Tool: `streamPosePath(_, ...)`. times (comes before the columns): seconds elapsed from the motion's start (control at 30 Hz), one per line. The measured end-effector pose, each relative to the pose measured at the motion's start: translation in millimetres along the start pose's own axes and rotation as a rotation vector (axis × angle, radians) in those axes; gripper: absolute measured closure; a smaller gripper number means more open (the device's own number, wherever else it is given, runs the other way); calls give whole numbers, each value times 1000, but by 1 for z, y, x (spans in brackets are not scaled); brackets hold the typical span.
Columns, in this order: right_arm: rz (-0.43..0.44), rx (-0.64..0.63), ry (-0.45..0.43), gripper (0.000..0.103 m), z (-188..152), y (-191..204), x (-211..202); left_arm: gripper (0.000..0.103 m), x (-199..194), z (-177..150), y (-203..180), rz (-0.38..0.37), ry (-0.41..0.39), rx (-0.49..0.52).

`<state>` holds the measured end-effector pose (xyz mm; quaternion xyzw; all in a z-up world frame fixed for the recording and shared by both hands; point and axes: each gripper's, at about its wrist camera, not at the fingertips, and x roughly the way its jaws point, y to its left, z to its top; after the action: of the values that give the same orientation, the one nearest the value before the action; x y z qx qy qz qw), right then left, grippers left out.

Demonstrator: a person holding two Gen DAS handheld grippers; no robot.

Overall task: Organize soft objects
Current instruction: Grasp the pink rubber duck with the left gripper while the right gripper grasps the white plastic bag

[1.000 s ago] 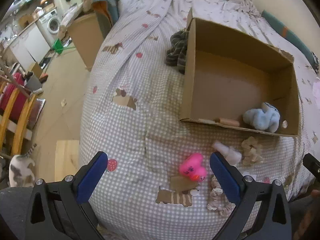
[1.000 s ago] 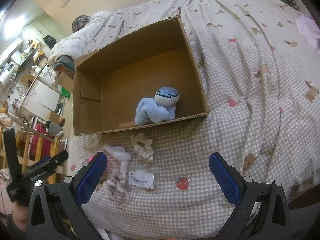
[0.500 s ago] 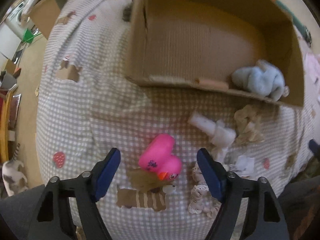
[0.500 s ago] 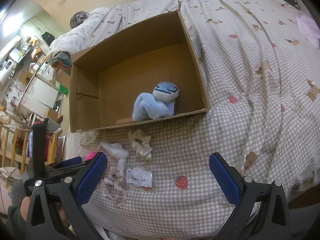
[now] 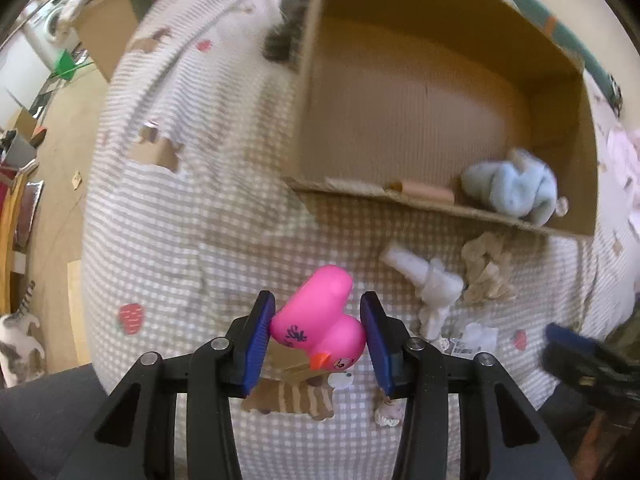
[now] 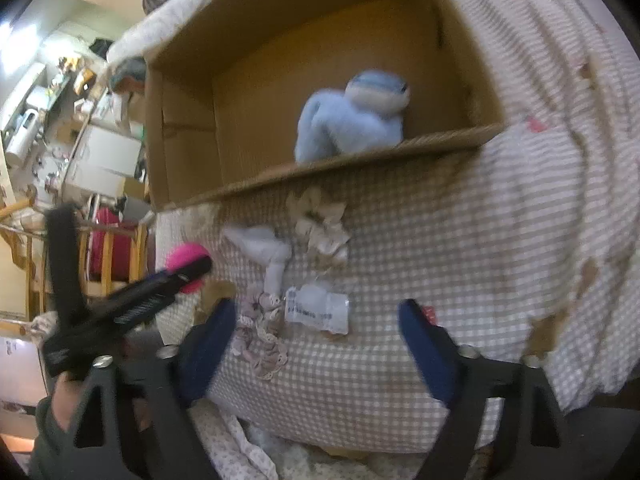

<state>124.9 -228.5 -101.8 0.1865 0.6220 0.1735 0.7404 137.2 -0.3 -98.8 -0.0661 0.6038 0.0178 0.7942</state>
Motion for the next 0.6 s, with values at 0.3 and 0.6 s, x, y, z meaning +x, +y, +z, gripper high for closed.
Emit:
streamPosePath(0.3, -126, -48, 112, 32, 3, 19, 51, 62, -19, -6, 19, 11, -11, -36)
streamPosePath(0.6, -181, -88, 145, 77, 1, 28, 81, 62, -25, -3, 7, -16, -26, -34)
